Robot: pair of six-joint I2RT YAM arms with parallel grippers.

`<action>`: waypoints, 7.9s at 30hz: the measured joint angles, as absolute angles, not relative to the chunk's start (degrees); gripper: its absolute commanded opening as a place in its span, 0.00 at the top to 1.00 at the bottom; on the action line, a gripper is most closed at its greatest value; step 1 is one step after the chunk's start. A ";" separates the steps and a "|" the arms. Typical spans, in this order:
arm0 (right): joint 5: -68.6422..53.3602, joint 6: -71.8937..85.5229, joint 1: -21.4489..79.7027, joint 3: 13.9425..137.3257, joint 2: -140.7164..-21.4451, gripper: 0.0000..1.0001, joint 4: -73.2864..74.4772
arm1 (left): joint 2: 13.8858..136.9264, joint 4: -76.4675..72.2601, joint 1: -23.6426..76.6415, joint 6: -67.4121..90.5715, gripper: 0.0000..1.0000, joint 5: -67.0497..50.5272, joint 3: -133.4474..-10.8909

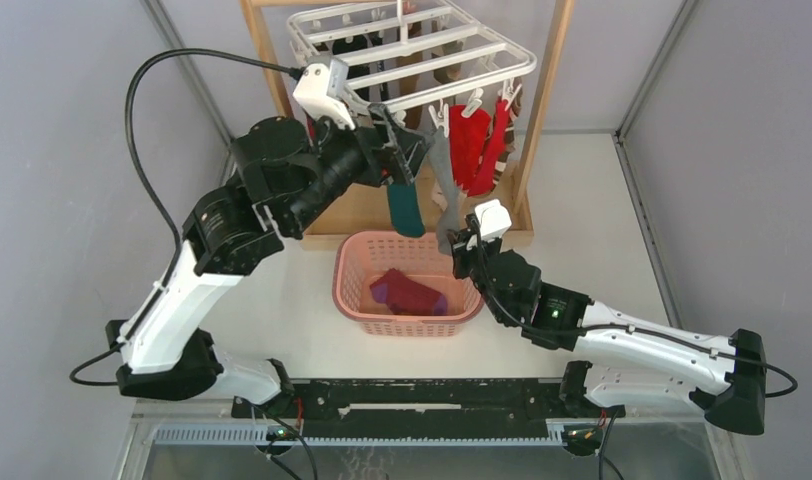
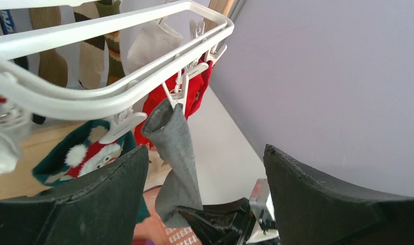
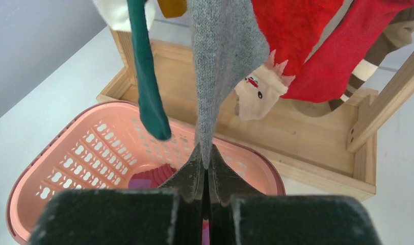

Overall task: Remove the socks clipped to the hanger
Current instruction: Remove the sock from the hanger, then place the sock in the bin.

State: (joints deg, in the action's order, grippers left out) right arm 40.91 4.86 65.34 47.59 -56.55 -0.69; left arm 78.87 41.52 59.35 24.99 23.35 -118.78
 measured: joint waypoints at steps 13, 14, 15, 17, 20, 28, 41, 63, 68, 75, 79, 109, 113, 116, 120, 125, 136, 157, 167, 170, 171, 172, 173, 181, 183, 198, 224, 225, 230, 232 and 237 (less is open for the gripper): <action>44.82 3.42 67.70 47.75 -56.55 1.00 -1.04 | 90.83 45.56 59.68 24.95 0.18 24.40 -126.89; 44.97 3.33 67.72 47.75 -56.55 1.00 -1.04 | 91.02 45.91 59.72 24.93 0.18 24.64 -126.89; 44.99 3.31 67.79 47.75 -56.55 1.00 -1.04 | 91.11 46.06 59.72 24.91 0.19 24.95 -126.89; 45.08 3.31 67.96 47.75 -56.55 1.00 -1.04 | 91.11 46.17 59.72 24.82 0.19 25.56 -126.89; 45.17 3.29 68.07 47.75 -56.55 1.00 -1.04 | 91.11 45.76 59.72 24.36 0.20 26.61 -126.89; 45.47 3.29 68.40 47.75 -56.55 1.00 -1.04 | 91.57 42.06 59.64 22.39 0.24 28.21 -126.89; 45.82 3.16 68.75 47.75 -56.53 1.00 -1.04 | 95.29 41.06 56.45 22.44 0.34 26.61 -126.89; 45.82 3.11 68.75 47.75 -56.53 1.00 -1.10 | 97.45 34.70 55.35 20.49 0.43 28.16 -126.52; 45.80 3.11 68.75 47.75 -56.49 1.00 -1.13 | 96.29 32.36 55.35 20.47 0.35 28.38 -123.24; 45.01 3.16 68.69 47.75 -54.50 1.00 -1.10 | 92.86 30.79 55.31 20.27 0.27 29.04 -116.77; 44.42 3.29 68.18 47.75 -53.54 1.00 -1.08 | 90.28 30.55 55.31 20.38 0.25 29.34 -113.60; 41.67 4.34 67.02 47.75 -52.71 1.00 -0.51 | 87.39 24.49 54.39 19.44 0.36 28.36 -109.62; 41.67 4.47 67.05 47.75 -52.71 1.00 -0.34 | 87.39 24.32 54.13 19.44 0.42 28.36 -109.62; 41.67 4.62 67.05 47.75 -52.71 1.00 -0.21 | 87.37 23.86 53.87 19.46 0.45 28.36 -109.62; 41.67 4.71 67.05 47.75 -52.71 1.00 -0.19 | 87.37 22.68 53.76 19.44 0.45 28.36 -109.62; 41.67 4.86 67.05 47.75 -52.71 1.00 -0.19 | 87.37 21.47 53.60 19.44 0.49 28.34 -109.62; 41.47 4.89 67.05 47.75 -52.80 1.00 -0.19 | 87.37 21.06 52.84 19.42 0.75 28.27 -109.62; 32.91 4.84 67.05 48.90 -54.85 1.00 2.94 | 86.30 21.04 52.73 19.40 0.84 28.16 -108.36; 21.52 5.91 65.39 53.23 -63.22 0.92 4.58 | 80.38 21.06 52.12 19.42 0.71 28.60 -99.18; 18.52 7.27 63.59 53.21 -67.09 0.81 4.82 | 78.83 20.97 51.96 19.33 0.64 28.99 -97.51; 17.65 7.68 63.22 53.21 -68.23 0.77 4.97 | 78.22 21.02 51.94 19.40 0.62 29.04 -96.97; 16.88 8.03 62.78 53.21 -69.52 0.70 5.21 | 77.52 21.30 51.96 19.42 0.59 28.95 -96.23; 16.05 8.45 62.43 53.21 -70.57 0.64 5.45 | 76.79 21.96 52.07 19.42 0.57 28.82 -95.53; 11.92 10.94 60.69 53.21 -74.02 0.36 8.34 | 73.49 23.73 52.27 19.46 0.50 28.23 -91.44; 11.42 11.07 60.45 53.21 -74.00 0.34 9.04 | 72.93 23.81 52.27 19.46 0.48 28.14 -90.45; 4.45 12.27 52.53 53.21 -59.37 0.33 13.13 | 67.72 24.84 52.27 19.49 0.26 27.24 -85.56; -15.35 20.14 8.25 53.78 -57.54 0.41 3.97 | 56.80 31.48 52.62 20.58 0.00 23.99 -81.47; -16.21 20.40 7.70 53.80 -58.43 0.41 2.72 | 56.55 31.75 52.64 20.60 0.00 23.99 -81.17; -20.69 21.58 6.70 53.82 -62.52 0.41 -3.33 | 55.35 33.10 52.66 20.97 0.00 23.99 -79.77; -22.26 22.06 6.70 53.84 -64.12 0.41 -6.00 | 54.74 33.41 52.66 21.04 0.00 23.97 -78.98; -24.80 22.48 6.70 54.72 -68.55 0.38 -11.25 | 53.93 33.89 52.84 21.52 0.00 23.73 -77.32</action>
State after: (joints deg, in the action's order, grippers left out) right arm -24.80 22.48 6.70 54.72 -68.55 -11.25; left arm 53.93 33.89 52.84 21.52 23.73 -77.32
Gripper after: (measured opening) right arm 0.604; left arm 0.996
